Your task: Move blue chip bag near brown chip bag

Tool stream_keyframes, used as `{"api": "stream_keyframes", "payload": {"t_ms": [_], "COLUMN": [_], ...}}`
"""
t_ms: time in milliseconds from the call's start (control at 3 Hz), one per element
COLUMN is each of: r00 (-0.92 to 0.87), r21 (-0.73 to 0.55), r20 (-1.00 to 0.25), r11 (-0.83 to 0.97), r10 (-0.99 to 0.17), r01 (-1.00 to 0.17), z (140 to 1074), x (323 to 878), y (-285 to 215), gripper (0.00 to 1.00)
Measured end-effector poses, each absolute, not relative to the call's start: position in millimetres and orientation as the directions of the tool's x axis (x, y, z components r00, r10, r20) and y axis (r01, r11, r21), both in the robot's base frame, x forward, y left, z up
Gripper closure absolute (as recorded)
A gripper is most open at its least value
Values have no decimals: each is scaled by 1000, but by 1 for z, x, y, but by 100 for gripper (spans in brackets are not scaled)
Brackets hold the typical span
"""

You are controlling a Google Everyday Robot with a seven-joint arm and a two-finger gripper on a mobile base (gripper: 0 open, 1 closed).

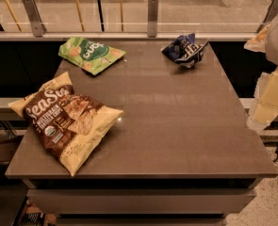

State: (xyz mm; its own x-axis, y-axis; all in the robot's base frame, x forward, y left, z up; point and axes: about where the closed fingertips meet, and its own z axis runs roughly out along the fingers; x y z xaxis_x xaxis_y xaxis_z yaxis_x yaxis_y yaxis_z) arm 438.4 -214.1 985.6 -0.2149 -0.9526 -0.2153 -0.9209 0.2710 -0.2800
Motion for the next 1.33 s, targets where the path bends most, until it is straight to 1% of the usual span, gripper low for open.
{"api": "stream_keyframes", "payload": {"t_ms": [667, 1000, 1333], "r00": [-214, -189, -156], "r21": [-299, -357, -433], "r20": [-218, -237, -267], "r11": [274, 267, 263], "r10": [-952, -953, -951], "r01": [-914, -895, -862], "z": [988, 993, 997], "x": [445, 458, 485], "y": [-215, -217, -226], "gripper": [0, 0, 0]}}
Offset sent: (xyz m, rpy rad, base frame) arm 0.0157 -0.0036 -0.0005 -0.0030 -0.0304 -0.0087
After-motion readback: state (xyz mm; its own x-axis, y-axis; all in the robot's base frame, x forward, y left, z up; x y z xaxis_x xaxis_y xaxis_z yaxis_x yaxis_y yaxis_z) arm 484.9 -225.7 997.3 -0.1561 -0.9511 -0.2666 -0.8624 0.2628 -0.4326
